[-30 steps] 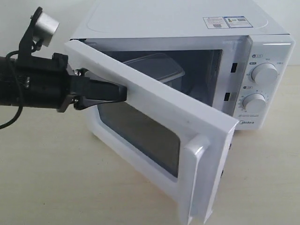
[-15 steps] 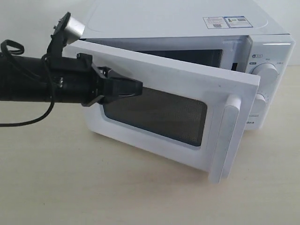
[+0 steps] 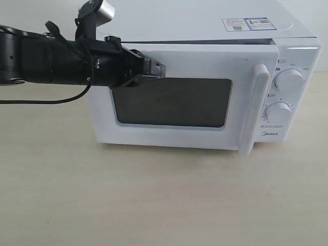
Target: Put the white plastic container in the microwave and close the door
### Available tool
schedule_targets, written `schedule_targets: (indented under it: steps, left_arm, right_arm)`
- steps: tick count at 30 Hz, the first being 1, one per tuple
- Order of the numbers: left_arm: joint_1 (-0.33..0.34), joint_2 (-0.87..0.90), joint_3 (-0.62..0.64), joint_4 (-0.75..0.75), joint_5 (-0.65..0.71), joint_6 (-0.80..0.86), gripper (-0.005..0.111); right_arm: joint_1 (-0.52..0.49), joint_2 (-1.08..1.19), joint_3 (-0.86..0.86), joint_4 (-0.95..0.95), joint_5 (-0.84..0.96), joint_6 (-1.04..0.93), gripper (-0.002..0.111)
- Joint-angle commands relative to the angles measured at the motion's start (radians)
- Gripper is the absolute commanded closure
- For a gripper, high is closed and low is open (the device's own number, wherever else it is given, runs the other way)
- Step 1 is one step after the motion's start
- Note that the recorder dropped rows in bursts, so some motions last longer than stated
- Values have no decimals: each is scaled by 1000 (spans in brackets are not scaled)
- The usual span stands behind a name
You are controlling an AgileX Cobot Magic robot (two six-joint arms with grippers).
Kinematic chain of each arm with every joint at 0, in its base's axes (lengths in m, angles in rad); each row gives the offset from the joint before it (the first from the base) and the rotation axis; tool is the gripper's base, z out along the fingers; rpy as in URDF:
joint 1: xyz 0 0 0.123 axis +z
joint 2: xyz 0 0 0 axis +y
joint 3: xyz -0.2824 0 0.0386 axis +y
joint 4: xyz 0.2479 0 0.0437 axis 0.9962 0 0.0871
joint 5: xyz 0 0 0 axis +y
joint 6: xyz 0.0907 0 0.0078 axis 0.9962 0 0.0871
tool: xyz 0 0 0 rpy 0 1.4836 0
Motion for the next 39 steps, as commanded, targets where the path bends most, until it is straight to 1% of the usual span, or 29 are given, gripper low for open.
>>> schedule_targets:
  steps: [1, 8, 10, 14, 20, 23, 28, 31, 35, 36, 37, 38, 39]
  left_arm:
    - [1, 15, -19, -13, -17, 9, 102]
    - [1, 15, -21, -13, -57, 13, 102]
    - [1, 15, -21, -13, -26, 13, 102]
    - [1, 15, -21, -12, 85, 13, 102]
    - [1, 15, -14, 3, 93, 13, 102]
    - [1, -8, 14, 4, 77, 25, 102]
    - [3, -122, 114, 4, -17, 98, 102]
    - [3, -213, 205, -13, -41, 162, 102]
    - [3, -346, 315, -13, -54, 200, 102]
    - [3, -415, 367, -13, -76, 206, 102]
    - [3, -444, 393, -13, -86, 208, 102]
    - [3, -521, 443, -13, -140, 210, 102]
    - [3, -554, 464, -13, -165, 210, 102]
  right_arm:
    - [-5, -5, -1, -5, -6, -4, 108]
    - [-5, -5, -1, -5, -6, -4, 108]
    - [-5, -5, -1, -5, -6, -4, 108]
    - [-5, -5, -1, -5, -6, -4, 108]
    - [-5, -5, -1, -5, -6, -4, 108]
    - [-5, -5, -1, -5, -6, -4, 108]
    - [-5, -5, -1, -5, -6, -4, 108]
    - [-5, -5, -1, -5, -6, -4, 108]
    - [-5, -5, -1, -6, -14, -4, 108]
    - [-5, -5, -1, -6, -11, -4, 108]
    - [-5, -5, -1, -6, -11, -4, 108]
    - [-5, -5, -1, -6, -11, -4, 108]
    - [-5, -5, -1, -6, -11, -4, 108]
